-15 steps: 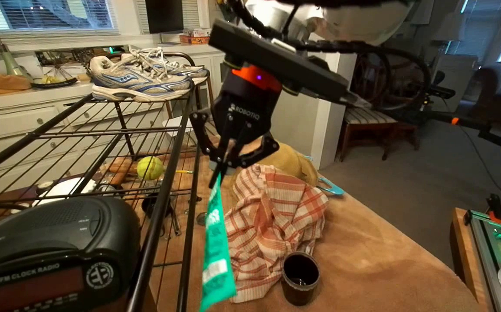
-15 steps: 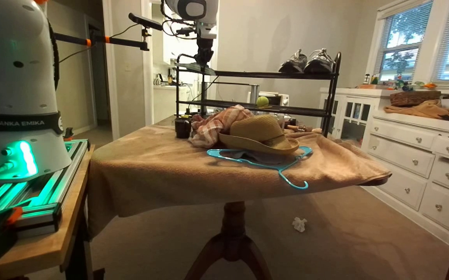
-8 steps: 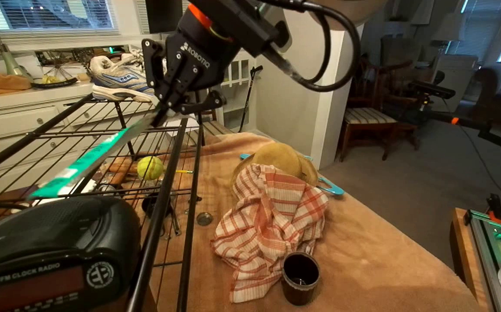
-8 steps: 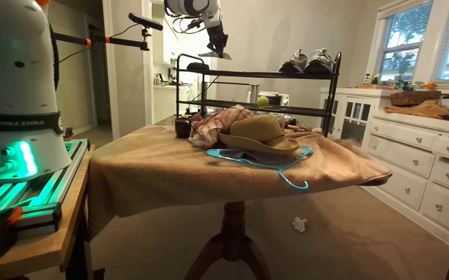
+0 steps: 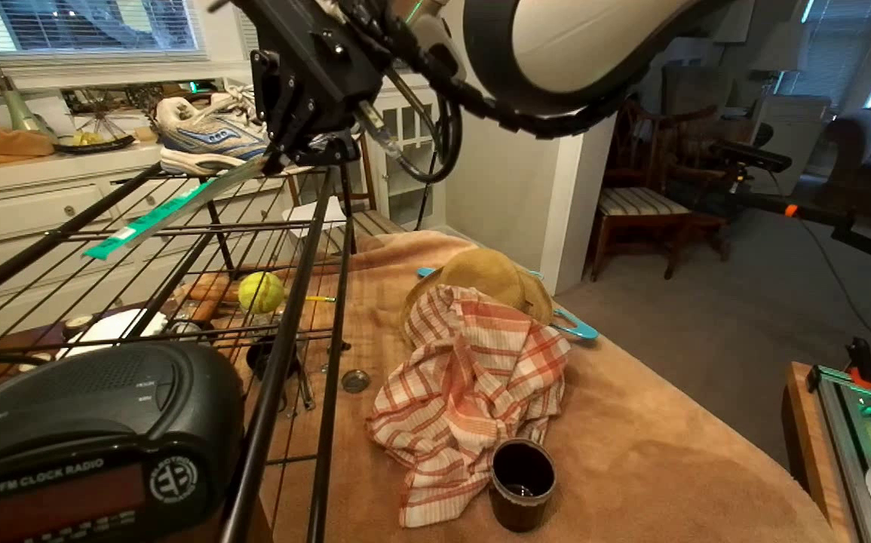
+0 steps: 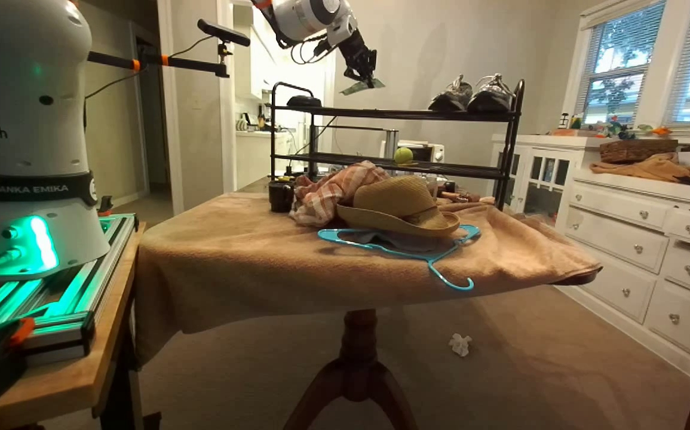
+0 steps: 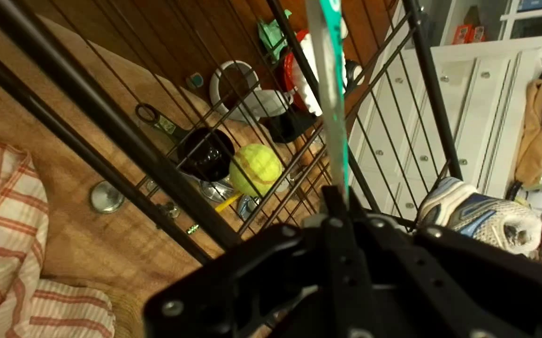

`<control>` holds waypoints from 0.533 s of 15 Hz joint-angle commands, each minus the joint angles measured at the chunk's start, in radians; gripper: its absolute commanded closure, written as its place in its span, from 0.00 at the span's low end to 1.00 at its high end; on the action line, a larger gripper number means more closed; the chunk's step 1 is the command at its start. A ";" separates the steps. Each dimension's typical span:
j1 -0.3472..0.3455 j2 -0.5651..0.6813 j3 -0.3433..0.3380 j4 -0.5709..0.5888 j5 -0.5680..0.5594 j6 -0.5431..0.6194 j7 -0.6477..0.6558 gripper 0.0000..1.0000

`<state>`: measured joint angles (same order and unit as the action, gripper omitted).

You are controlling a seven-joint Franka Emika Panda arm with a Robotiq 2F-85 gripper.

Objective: Put the green item onto the rack

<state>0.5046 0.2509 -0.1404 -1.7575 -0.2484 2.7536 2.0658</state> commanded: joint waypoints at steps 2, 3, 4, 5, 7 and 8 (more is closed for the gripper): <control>0.117 0.119 -0.060 0.094 -0.108 -0.043 0.282 1.00; 0.133 0.137 -0.062 0.106 -0.111 -0.049 0.312 1.00; 0.104 0.153 -0.018 0.120 -0.139 -0.058 0.352 1.00; 0.114 0.169 -0.018 0.128 -0.143 -0.058 0.376 1.00; 0.119 0.190 -0.012 0.146 -0.151 -0.065 0.416 1.00; 0.120 0.195 -0.012 0.153 -0.155 -0.065 0.431 1.00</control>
<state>0.6197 0.4097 -0.1541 -1.6560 -0.3624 2.7178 2.4061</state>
